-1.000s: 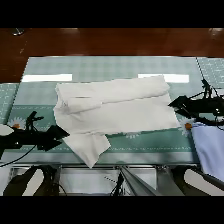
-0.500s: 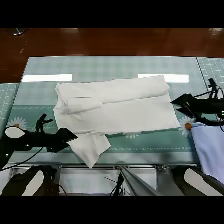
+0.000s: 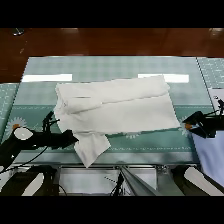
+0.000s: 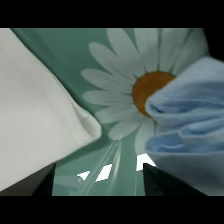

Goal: Fold the shirts.

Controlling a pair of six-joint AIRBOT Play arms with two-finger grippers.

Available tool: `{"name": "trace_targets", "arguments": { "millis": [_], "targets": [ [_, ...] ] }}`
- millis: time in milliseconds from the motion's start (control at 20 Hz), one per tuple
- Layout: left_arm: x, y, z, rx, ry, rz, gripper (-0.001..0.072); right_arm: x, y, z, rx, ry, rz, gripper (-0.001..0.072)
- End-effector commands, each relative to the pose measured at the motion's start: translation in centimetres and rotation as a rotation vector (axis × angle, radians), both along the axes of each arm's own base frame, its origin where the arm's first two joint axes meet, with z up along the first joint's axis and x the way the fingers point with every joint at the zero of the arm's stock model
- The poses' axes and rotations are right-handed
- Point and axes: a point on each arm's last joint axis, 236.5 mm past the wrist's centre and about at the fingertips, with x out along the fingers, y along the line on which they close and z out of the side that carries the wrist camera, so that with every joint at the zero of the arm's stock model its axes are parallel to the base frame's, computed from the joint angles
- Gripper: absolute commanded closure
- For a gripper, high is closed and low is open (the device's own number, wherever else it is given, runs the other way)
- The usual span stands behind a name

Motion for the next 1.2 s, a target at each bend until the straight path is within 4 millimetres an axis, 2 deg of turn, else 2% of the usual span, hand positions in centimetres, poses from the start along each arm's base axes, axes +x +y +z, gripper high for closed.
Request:
{"name": "trace_targets", "arguments": {
  "millis": [0, 100, 250, 450, 650, 700, 750, 800, 950, 1100, 1150],
  "targets": [
    [0.2, -0.2, 0.1, -0.004, -0.011, 0.001, 0.0686, -1.5, 0.6, -1.3, 0.02, 0.039, -0.001, 0.0088],
    [0.2, -0.2, 0.1, -0.004, -0.011, 0.002, 0.0686, 0.6, 1.9, -0.9, 0.091, -0.046, 0.002, 0.0088],
    [0.2, -0.3, 0.1, -0.005, -0.009, 0.004, 0.0686, 2.5, 2.9, -1.3, 0.172, -0.107, -0.011, 0.0088],
    [0.2, -0.2, 0.1, -0.005, -0.009, 0.004, 0.0686, 4.2, 3.3, -2.3, 0.237, -0.136, -0.053, 0.0088],
    [0.7, -0.4, 0.3, -0.014, -0.02, 0.026, 0.0686, 5.8, 5.2, -3.1, 0.226, -0.148, 0.002, 0.009],
    [0.9, -0.5, 0.4, -0.024, -0.023, 0.034, 0.0686, 6.4, 5.7, -2.8, 0.214, -0.159, 0.027, 0.0146],
    [1.1, -0.5, 0.6, -0.024, -0.028, 0.035, 0.0686, 6.9, 6.1, -2.5, 0.204, -0.168, 0.056, 0.0344],
    [1.6, -0.3, 0.9, -0.024, -0.044, 0.038, 0.0686, 7.4, 6.6, -1.8, 0.206, -0.181, 0.096, 0.0689],
    [5.2, 1.1, 4.0, -0.024, -0.157, 0.045, 0.0686, 9.4, 6.5, 1.2, 0.206, -0.239, 0.165, 0.068],
    [10.3, 4.4, 8.1, 0.01, -0.302, 0.129, 0.0686, 12.7, 5.0, 4.1, 0.149, -0.331, 0.17, 0.0681],
    [11.8, 5.2, 8.9, 0.028, -0.338, 0.157, 0.0686, 14.0, 4.6, 4.9, 0.123, -0.363, 0.173, 0.0681]
  ]
}}
